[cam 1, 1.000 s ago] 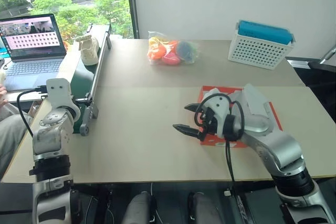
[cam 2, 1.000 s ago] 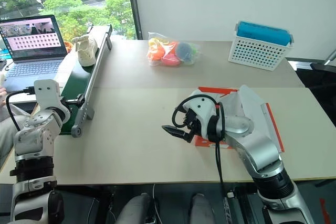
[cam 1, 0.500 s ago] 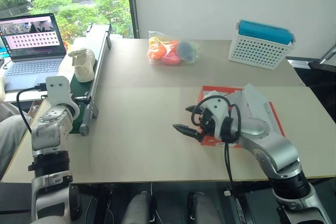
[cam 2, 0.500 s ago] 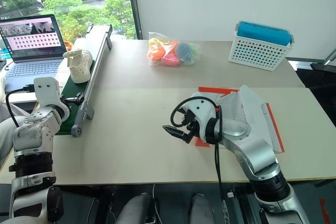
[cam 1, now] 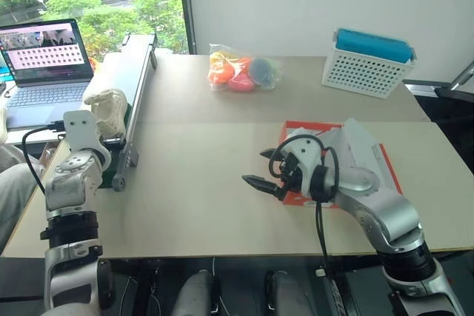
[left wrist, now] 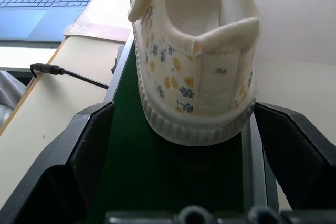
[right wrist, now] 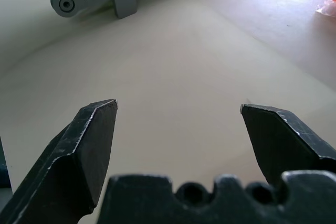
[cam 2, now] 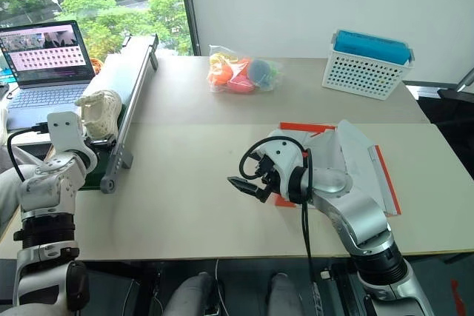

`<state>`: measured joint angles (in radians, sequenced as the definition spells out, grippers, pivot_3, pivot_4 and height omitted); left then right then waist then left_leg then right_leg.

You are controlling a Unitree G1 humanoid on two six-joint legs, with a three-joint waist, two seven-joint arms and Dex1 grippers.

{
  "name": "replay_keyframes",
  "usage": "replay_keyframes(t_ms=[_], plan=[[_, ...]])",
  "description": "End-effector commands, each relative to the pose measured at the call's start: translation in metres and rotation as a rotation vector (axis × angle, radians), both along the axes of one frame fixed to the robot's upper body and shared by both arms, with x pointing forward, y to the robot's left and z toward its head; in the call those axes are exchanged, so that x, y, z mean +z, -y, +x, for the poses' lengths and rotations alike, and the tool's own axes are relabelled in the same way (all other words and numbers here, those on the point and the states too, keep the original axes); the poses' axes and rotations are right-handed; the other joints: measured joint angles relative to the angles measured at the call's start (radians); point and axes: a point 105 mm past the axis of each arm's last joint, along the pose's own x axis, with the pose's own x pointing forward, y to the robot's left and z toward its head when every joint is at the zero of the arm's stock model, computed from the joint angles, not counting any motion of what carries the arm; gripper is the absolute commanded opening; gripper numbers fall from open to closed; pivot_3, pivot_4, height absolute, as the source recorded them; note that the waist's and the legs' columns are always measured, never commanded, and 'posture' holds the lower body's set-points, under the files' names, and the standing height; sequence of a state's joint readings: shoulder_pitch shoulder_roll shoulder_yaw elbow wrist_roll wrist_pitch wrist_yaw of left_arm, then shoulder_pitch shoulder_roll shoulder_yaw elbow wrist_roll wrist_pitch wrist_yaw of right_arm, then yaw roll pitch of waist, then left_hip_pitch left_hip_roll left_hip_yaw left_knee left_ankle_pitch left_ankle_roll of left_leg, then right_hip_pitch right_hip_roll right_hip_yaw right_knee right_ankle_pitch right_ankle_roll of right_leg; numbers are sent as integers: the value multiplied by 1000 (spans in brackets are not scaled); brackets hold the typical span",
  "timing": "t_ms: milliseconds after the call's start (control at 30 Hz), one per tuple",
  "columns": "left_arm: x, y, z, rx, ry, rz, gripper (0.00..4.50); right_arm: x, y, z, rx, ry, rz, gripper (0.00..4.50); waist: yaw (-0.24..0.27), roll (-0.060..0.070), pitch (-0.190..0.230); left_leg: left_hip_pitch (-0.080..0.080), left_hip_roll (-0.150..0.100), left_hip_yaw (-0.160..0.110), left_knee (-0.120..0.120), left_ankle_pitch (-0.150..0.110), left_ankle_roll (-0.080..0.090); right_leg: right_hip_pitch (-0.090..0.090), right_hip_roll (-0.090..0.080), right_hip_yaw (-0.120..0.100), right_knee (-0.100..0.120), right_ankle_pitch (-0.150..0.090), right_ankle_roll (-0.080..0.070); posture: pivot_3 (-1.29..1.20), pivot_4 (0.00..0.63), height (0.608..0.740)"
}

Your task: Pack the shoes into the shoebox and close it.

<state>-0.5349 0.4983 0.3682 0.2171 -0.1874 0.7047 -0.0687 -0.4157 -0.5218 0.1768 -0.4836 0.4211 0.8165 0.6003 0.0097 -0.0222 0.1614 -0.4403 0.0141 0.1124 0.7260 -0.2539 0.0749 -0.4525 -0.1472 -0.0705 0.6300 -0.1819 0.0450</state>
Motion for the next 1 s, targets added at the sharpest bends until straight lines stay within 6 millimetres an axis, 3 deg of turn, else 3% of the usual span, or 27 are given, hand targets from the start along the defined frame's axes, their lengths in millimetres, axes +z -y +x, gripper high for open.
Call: replay_keyframes(t_ms=[33,200,367,567,667,733,800,867,933,1000], plan=[[-3,13,3,-7,-3,-36,4242,23,0,-2,9,69,47,4470,1,0,0,0,0,0,0,0,0,0,0,0,0,0,0,0,150,705],[5,21,8,-17,49,-130,2807,28,1,0,-1,81,61,4500,3,-1,0,0,0,0,0,0,0,0,0,0,0,0,0,0,150,705],[16,23,11,-10,121,-170,2592,27,3,3,-18,81,60,4500,5,-1,0,0,0,-1,0,0,0,0,0,0,0,0,0,0,150,705],[65,41,13,-74,403,-122,2592,26,3,6,-30,78,60,4500,3,-5,2,-1,0,0,0,0,0,0,0,0,-1,0,0,0,150,705],[83,76,12,-215,494,-94,2592,27,7,16,-88,86,70,4500,2,-6,3,-2,0,0,0,0,0,-1,0,0,-1,0,-1,0,150,705],[81,113,12,-375,482,-106,2592,37,19,40,-236,59,168,4500,2,-6,3,-2,0,0,0,0,0,-1,0,0,-1,0,-1,0,150,705],[71,153,7,-551,439,-108,2592,50,37,69,-419,-71,393,4500,3,-6,2,-2,0,1,0,0,0,-1,0,0,-1,1,-1,0,150,705],[64,176,2,-645,412,-117,2592,56,47,87,-533,-220,602,4500,2,-6,2,-1,0,1,0,1,-1,-1,0,0,-1,2,-2,0,150,705],[56,205,-8,-766,388,-145,2592,61,39,89,-486,-345,725,4500,0,-5,2,-2,0,1,0,1,-1,-2,0,0,0,2,-2,0,150,705],[53,224,-15,-847,372,-167,2592,64,29,87,-441,-408,736,4500,-5,-5,2,-2,1,1,-4,1,-2,-3,1,0,2,2,-2,0,150,705]])
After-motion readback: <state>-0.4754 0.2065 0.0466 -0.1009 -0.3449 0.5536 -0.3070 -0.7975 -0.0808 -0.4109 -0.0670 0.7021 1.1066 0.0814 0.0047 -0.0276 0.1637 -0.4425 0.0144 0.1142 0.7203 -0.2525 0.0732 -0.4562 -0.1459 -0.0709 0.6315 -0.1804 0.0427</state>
